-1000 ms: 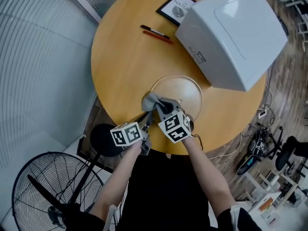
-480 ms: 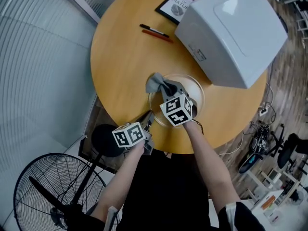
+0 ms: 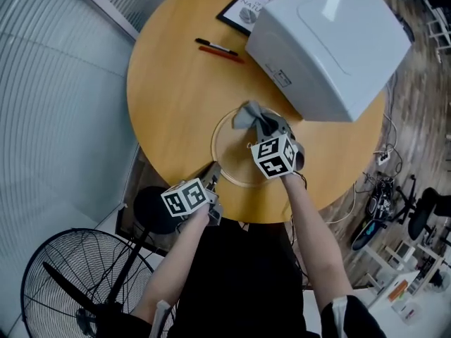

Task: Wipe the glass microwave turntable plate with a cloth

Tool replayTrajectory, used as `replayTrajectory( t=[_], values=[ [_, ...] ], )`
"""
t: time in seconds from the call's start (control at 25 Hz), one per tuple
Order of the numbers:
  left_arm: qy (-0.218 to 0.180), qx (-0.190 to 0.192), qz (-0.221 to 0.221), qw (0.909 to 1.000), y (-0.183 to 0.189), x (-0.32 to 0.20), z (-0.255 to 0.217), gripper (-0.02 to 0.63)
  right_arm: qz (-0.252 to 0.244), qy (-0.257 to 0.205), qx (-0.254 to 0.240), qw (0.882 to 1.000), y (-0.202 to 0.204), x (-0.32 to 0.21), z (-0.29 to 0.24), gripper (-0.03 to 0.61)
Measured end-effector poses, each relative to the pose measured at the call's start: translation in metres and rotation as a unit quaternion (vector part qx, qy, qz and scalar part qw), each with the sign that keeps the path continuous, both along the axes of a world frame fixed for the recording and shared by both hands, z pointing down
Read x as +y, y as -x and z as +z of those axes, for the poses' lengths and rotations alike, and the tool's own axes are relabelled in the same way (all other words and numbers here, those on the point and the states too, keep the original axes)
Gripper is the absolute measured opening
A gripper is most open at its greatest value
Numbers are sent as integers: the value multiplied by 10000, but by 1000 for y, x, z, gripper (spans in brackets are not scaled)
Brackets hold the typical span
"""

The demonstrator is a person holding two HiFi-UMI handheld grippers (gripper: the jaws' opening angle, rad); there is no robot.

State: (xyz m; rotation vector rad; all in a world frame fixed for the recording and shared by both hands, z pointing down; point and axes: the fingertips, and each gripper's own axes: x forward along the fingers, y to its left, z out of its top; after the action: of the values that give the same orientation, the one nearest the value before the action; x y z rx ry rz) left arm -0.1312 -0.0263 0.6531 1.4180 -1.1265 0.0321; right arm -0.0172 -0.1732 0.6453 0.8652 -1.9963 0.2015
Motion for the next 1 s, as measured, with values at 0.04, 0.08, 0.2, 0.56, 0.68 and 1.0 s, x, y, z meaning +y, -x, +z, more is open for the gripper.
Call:
replayTrajectory(
  t=[0.04,0.08,0.2,0.56,0.68,1.0],
  values=[
    [-9,-15,-10,10000,1,0,0,25,18,2,32,10000,-6,2,0,23],
    [-9,-30,-18,10000,1,0,0,25,31,7,44,10000,-12,4,0,23],
    [14,-27,-52,10000,0,1,-1,25,15,9,89,10000,-33,13,-1,23],
    [8,-67,-162,9998,0,1,-1,25,-95,241,188,9995,-80,70,-3,31],
    [7,-63,-186,9998,2,1,0,25,-251,368,206,9988,-82,97,-2,31],
    [0,-65,-186,9998,2,-1,0,25,-1175,599,320,9907,-53,161,0,33]
  ],
)
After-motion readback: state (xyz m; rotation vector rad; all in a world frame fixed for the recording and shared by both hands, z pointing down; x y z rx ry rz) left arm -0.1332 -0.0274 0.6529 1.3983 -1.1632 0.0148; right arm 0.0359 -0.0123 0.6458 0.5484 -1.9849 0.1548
